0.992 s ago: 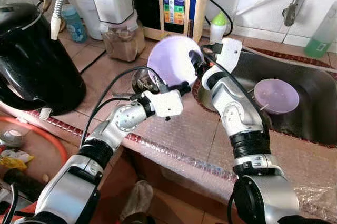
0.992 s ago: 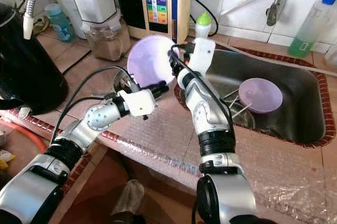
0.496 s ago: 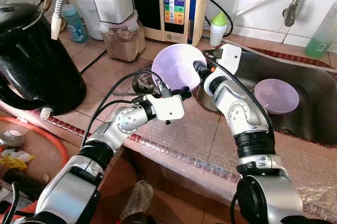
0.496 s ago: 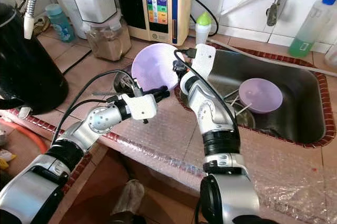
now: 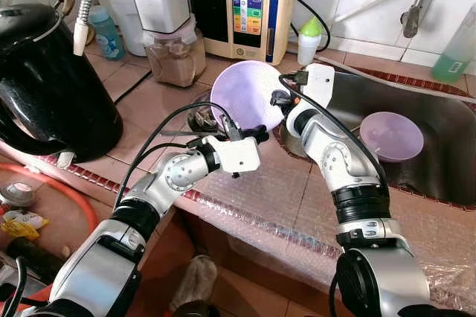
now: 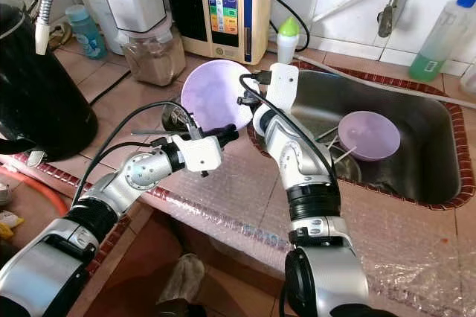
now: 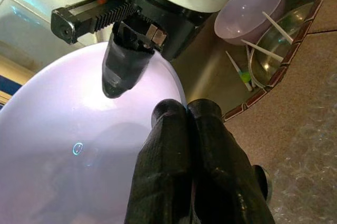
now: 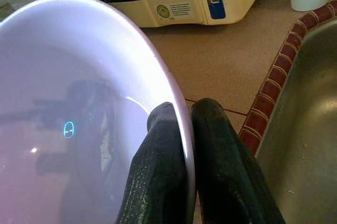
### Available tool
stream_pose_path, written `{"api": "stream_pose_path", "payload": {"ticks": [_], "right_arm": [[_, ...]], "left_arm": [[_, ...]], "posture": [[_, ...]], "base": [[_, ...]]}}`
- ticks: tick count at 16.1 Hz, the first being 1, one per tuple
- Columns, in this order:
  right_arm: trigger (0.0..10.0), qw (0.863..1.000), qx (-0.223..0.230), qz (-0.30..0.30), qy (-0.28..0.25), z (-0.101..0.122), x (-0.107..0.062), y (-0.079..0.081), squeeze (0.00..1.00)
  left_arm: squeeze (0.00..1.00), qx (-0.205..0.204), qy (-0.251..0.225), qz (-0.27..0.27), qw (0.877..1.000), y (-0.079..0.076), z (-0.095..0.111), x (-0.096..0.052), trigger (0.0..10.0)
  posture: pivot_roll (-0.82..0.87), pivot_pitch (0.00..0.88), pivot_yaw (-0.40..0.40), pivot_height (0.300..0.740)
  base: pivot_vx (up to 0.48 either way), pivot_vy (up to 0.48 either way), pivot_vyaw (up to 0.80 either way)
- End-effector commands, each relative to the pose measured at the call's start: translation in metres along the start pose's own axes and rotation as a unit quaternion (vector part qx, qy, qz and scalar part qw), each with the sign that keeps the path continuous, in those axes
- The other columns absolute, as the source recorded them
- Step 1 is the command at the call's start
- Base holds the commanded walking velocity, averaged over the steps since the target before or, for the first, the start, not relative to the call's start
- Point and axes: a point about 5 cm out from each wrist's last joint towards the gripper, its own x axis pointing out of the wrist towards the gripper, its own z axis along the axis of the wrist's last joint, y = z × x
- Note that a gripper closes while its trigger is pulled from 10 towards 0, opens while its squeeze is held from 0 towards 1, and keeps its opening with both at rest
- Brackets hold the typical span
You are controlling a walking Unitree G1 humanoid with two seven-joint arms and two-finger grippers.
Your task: Kitchen organization
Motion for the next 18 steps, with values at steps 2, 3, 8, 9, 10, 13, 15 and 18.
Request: {"api": "stream_pose_path", "payload": {"ticks": [2,3,8,9,10,13,15,18], "right_arm": [[0.0,1.0,0.013,0.002,-0.006,0.002,0.001,0.004,0.0],[0.0,1.0,0.019,-0.001,-0.016,0.004,0.001,0.003,0.0],[0.0,0.995,0.065,-0.049,-0.051,0.009,0.0,-0.007,0.0],[0.0,0.994,0.077,-0.054,-0.06,0.01,0.0,-0.008,0.0],[0.0,0.991,0.091,-0.059,-0.081,0.014,-0.001,-0.009,0.0],[0.0,0.974,0.091,-0.096,-0.182,0.038,-0.009,-0.016,0.0],[0.0,0.963,0.029,-0.174,-0.202,0.041,-0.016,-0.037,0.0],[0.0,0.937,0.012,-0.299,-0.178,0.021,-0.028,-0.092,0.0]], "left_arm": [[0.0,0.038,-0.037,-0.013,0.999,0.005,0.014,0.008,3.3],[0.39,0.038,-0.035,-0.013,0.999,0.006,0.013,0.009,10.0],[1.0,0.043,-0.032,0.019,0.998,0.022,0.013,0.007,10.0],[1.0,0.046,-0.037,0.028,0.998,0.025,0.015,0.007,10.0],[1.0,0.046,-0.047,0.038,0.997,0.027,0.018,0.006,10.0],[1.0,0.027,-0.078,0.059,0.995,0.028,0.027,0.003,10.0],[1.0,0.002,-0.076,0.068,0.995,0.026,0.026,0.001,10.0],[1.0,-0.078,-0.056,0.11,0.989,0.028,0.022,-0.001,10.0]], "posture": [[-0.06,0.0,0.07,0.74],[-0.06,0.0,0.068,0.74],[-0.06,0.0,0.074,0.74],[-0.05,0.0,0.079,0.74],[-0.05,0.0,0.079,0.74],[-0.04,0.0,0.088,0.74],[-0.04,0.0,0.09,0.74],[-0.03,0.0,0.08,0.74]], "base": [[0.0,0.0,0.0],[0.0,0.0,0.0],[0.0,0.0,0.0],[0.0,0.0,0.0],[0.0,0.0,0.0],[0.0,0.0,0.0],[0.0,0.0,0.0],[0.0,0.0,0.0]]}}
